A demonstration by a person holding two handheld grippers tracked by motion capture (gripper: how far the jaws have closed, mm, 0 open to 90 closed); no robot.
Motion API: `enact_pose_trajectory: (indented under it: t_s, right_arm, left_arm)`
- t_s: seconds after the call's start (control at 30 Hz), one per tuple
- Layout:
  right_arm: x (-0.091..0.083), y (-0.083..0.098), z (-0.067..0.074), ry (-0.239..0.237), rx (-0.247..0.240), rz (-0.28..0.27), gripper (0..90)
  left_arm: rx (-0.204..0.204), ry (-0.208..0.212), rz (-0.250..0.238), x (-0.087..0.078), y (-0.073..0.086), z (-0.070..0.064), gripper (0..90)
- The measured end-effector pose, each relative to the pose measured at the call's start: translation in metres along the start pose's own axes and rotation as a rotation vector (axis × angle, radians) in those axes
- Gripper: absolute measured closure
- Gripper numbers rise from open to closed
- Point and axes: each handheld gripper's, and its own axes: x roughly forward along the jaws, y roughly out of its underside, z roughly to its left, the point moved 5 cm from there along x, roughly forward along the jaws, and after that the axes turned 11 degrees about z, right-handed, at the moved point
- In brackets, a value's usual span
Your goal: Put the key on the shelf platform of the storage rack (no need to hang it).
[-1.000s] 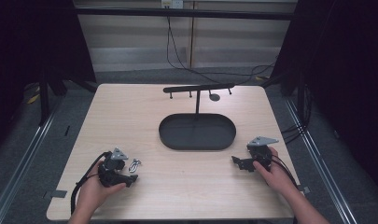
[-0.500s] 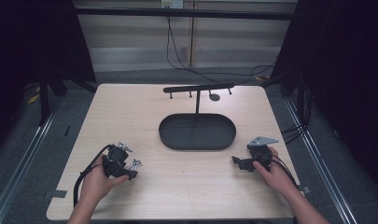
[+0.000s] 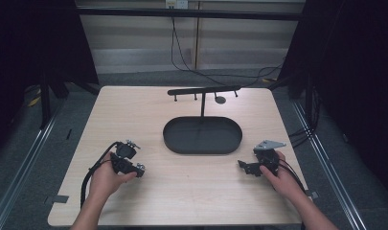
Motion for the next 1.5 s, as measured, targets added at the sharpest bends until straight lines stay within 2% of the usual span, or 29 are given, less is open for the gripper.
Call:
enact_pose_trajectory:
  t_s: [0.13,0.33,0.57,0.7,0.77,0.83,0.93,1.03,1.23,1.33,1.5]
  right_arm:
    - [0.000,0.000,0.000,0.000,0.000,0.000,15.5]
    - [0.000,0.000,0.000,0.000,0.000,0.000,15.5]
    - [0.000,0.000,0.000,0.000,0.000,0.000,15.5]
    - [0.000,0.000,0.000,0.000,0.000,0.000,15.5]
    - [0.000,0.000,0.000,0.000,0.000,0.000,15.5]
    - [0.000,0.000,0.000,0.000,0.000,0.000,15.5]
    - [0.000,0.000,0.000,0.000,-0.001,0.000,15.5]
    - [0.000,0.000,0.000,0.000,0.000,0.000,15.5]
    - [0.000,0.000,0.000,0.000,0.000,0.000,15.5]
    - [0.000,0.000,0.000,0.000,0.000,0.000,15.5]
    - [0.000,0.000,0.000,0.000,0.000,0.000,15.5]
  left_arm:
    - [-0.015,-0.003,0.022,0.002,-0.003,0.001,41.1]
    - [-0.015,-0.004,0.047,0.005,-0.004,0.000,41.8]
    - [-0.010,-0.016,0.080,0.007,-0.003,-0.001,46.5]
    - [-0.023,-0.011,0.093,0.007,-0.004,-0.001,48.7]
    - [-0.004,-0.033,0.102,0.007,-0.005,-0.001,49.9]
    - [-0.011,-0.046,0.106,0.007,-0.006,-0.002,53.1]
    - [-0.004,-0.045,0.119,0.006,-0.007,-0.004,60.2]
    - [-0.015,-0.039,0.135,0.006,-0.009,-0.005,66.7]
    - [-0.033,-0.037,0.171,0.006,-0.012,-0.005,68.1]
    - [-0.043,-0.011,0.168,0.006,-0.012,-0.004,68.2]
    - [-0.041,0.002,0.161,0.004,-0.012,-0.005,68.2]
